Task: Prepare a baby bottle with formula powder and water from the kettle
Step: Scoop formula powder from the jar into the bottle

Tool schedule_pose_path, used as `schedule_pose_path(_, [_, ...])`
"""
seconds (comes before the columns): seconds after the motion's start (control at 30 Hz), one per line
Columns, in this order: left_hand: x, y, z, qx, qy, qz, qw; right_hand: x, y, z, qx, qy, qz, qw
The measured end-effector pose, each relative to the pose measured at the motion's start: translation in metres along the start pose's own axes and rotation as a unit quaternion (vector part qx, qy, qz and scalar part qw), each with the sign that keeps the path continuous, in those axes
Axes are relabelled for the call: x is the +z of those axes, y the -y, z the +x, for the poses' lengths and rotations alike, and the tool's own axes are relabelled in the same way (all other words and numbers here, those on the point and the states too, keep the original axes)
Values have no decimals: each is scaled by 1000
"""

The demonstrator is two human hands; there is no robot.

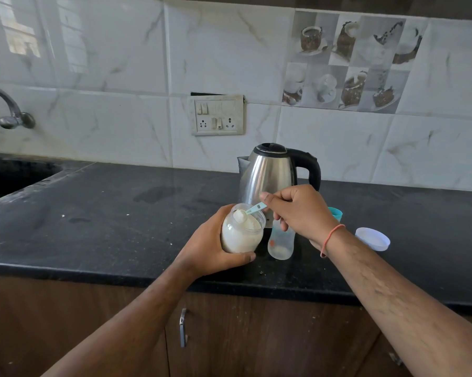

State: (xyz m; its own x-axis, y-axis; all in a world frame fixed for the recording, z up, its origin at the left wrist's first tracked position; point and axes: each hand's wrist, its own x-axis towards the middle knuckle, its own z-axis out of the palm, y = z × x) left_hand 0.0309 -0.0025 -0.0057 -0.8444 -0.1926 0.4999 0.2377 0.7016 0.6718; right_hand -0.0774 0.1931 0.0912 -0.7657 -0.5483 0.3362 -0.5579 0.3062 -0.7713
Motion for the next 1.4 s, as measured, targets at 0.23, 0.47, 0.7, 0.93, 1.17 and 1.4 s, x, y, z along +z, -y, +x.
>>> schedule_pose_path(0.23, [0, 2, 0, -18, 0, 7, 1000, -7, -11, 5, 52, -24, 65, 996])
schedule_pose_path(0.47, [2, 6, 0, -76, -33, 9, 996, -25, -21, 4, 104, -46, 154, 981])
schedule_pose_path(0.7, [4, 12, 2, -131, -109, 21, 985, -52, -30, 0, 119, -82, 176, 974])
schedule_pose_path(0.93, [5, 5, -8, -40, -244, 102, 964, -73, -42, -11, 127, -112, 155, 973])
schedule_pose_path(1.17, [49, -42, -17, 138, -157, 61, 976, -80, -58, -13, 134, -125, 128, 975])
schedule_pose_path(1.4, [71, -34, 16, -60, -52, -13, 997, -77, -59, -14, 142, -127, 111, 975])
